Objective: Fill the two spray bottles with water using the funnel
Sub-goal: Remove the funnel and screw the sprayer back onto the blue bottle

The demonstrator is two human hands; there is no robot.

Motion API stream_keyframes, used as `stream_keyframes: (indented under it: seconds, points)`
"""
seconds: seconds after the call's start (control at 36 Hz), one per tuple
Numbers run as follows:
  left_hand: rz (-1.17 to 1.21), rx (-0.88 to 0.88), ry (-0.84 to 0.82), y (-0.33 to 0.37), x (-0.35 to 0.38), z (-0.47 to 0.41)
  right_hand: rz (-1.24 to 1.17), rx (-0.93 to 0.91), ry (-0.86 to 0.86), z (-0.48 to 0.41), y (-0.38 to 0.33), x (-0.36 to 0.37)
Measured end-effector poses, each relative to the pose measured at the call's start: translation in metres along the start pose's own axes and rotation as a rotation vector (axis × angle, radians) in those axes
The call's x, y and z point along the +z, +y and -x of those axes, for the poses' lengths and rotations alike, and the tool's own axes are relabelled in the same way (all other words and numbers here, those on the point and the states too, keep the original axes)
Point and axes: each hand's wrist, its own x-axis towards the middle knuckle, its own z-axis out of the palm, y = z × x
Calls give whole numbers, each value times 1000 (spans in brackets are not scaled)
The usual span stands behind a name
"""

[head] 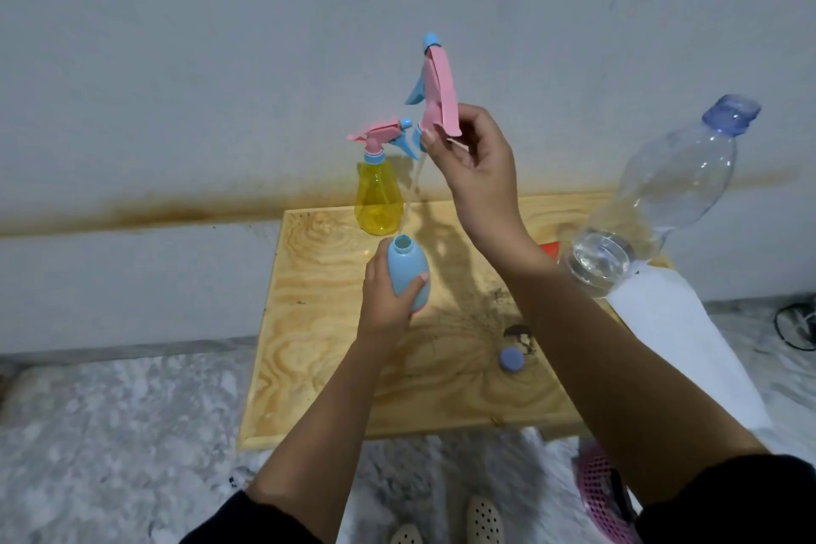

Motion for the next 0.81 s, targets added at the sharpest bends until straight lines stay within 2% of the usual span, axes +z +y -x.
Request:
stream_keyframes:
  seconds: [0.19, 0.42, 0.56, 0.64, 0.81]
  points:
    - [0, 31, 5, -4, 1, 0, 84, 35, -76, 10, 19, 8]
    - [45, 28, 12, -9, 1, -1, 153, 188, -170, 34, 71, 5]
    - [-39, 113, 33, -10, 3, -2, 181, 261, -234, 47, 98, 0]
    - [-81, 167, 50, -13, 5, -1, 194, 260, -255, 48, 105, -1]
    - [-91, 154, 58, -17, 5, -4, 271, 200, -319, 46, 110, -4]
